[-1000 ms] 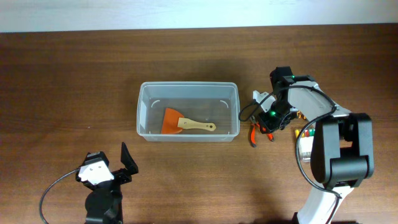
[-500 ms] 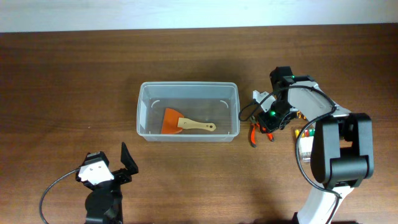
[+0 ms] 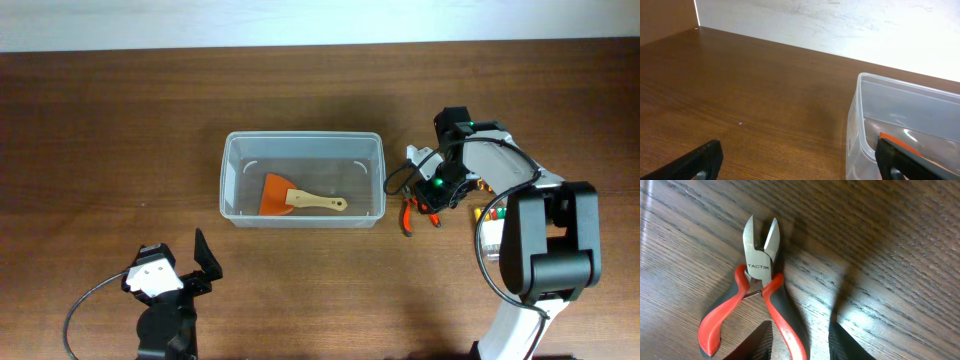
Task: Pack container
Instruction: 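Lower the right gripper and grasp the red cutters at the joint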
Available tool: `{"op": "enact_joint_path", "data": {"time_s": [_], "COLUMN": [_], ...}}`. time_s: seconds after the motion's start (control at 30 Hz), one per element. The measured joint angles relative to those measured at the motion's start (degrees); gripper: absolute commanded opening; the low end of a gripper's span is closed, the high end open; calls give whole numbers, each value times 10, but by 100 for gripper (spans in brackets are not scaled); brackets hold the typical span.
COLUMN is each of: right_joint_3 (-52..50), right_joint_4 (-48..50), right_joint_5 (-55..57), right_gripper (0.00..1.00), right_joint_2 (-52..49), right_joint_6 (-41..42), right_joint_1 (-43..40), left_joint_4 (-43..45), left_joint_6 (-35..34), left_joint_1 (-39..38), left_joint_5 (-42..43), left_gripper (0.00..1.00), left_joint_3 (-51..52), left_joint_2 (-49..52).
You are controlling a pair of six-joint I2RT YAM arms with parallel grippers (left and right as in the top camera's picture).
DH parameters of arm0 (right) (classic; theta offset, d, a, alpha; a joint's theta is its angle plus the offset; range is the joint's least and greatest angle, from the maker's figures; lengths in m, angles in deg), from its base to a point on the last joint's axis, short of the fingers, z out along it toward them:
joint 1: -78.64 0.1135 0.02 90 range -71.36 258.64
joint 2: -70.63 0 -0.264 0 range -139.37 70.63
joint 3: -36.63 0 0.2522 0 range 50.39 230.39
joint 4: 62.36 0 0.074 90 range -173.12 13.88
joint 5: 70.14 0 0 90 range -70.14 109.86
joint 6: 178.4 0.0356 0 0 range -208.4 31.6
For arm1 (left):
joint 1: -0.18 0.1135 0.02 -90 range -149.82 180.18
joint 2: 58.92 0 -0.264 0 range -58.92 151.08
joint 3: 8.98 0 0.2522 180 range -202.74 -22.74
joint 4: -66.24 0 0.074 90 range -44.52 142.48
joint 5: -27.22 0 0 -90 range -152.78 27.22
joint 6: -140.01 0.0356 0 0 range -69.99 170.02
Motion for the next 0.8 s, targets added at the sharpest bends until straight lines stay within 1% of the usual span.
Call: {"op": "enact_joint_path", "data": {"time_s": [0.07,0.13,0.4,0.67,0.8], "right_joint_3": [0,0,-27,-31,-19], "right_joint_4": [0,0,35,40,19], "right_joint_5": [0,0,0,-2,-4], "right_gripper": [36,32,4,4,4], "right_joint_2": [0,0,10,14,10], "right_joint_6": [0,0,2,2,7], "right_joint_1": [0,0,0,-2,-2], "left_joint_4": [0,0,0,0,0], "left_joint_6": [0,0,0,0,0], "left_joint_1": [0,0,0,0,0], "left_joint_5": [0,0,0,0,0], "left_gripper": [99,99,99,99,99], "left_joint_3": [0,0,0,0,0], "left_joint_2": [0,0,0,0,0]}}
